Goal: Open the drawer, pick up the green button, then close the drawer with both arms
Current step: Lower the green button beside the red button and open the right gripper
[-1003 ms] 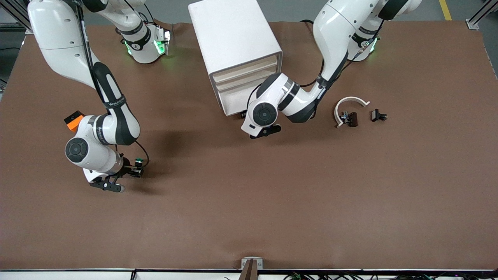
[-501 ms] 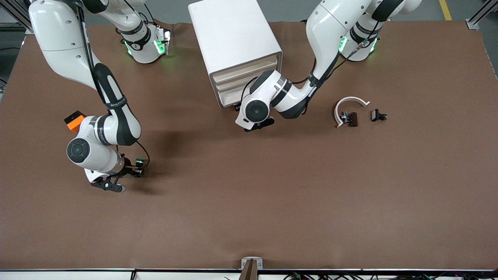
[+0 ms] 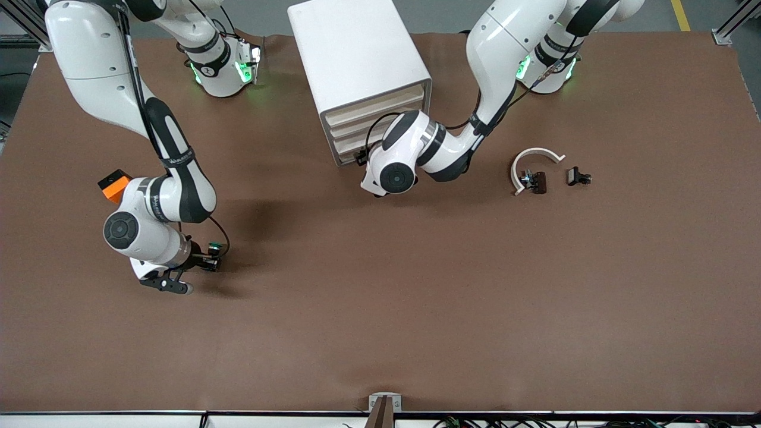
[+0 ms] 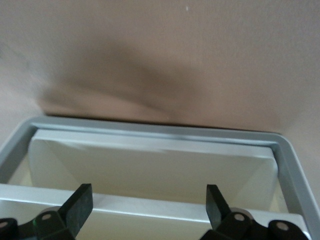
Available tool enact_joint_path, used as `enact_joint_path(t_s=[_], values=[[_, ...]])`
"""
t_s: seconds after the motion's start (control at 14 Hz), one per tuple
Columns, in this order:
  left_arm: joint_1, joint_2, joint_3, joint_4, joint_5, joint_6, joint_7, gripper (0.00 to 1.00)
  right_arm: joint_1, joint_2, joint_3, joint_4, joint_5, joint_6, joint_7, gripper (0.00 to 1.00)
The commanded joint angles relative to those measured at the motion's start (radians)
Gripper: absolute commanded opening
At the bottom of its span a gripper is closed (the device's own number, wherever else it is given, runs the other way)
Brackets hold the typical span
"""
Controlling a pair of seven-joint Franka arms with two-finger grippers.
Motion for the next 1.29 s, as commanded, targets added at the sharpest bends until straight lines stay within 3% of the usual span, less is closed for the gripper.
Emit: enact_joint_path(t_s=[0.0, 0.36, 0.43, 0.5, 0.57, 0.86, 1.0, 1.22], values=[[0.016, 0.009, -0.010, 0.005, -0.071, -0.036, -0.007, 1.00, -0.006, 0.016, 0.008, 0.011, -0.014, 0.010, 0.006, 0.00], [0.017, 0.024, -0.008, 0.007, -0.100, -0.037, -0.007, 1.00, -0.005, 0.016, 0.008, 0.011, -0.026, 0.010, 0.000, 0.00], [0.017, 0.024, -0.008, 0.007, -0.100, -0.037, -0.005, 1.00, -0.005, 0.016, 0.008, 0.013, -0.028, 0.005, -0.002, 0.14], [0.017, 0.022, -0.005, 0.007, -0.099, -0.037, -0.004, 1.00, -0.006, 0.016, 0.008, 0.014, -0.028, 0.003, -0.001, 0.60], [0.019, 0.021, -0.001, 0.011, -0.091, -0.040, -0.002, 1.00, -0.009, 0.016, 0.008, 0.016, -0.026, 0.000, 0.001, 1.00], [0.066, 0.010, 0.033, 0.080, 0.016, -0.043, 0.015, 1.00, -0.022, 0.008, 0.007, 0.048, -0.028, -0.042, -0.047, 1.00], [0.071, 0.009, 0.079, 0.140, 0.102, -0.045, 0.004, 1.00, -0.022, -0.002, 0.007, 0.101, -0.029, -0.152, -0.047, 1.00], [0.097, -0.027, 0.165, 0.182, 0.141, -0.047, 0.018, 1.00, -0.023, -0.051, 0.005, 0.184, -0.032, -0.338, -0.045, 1.00]])
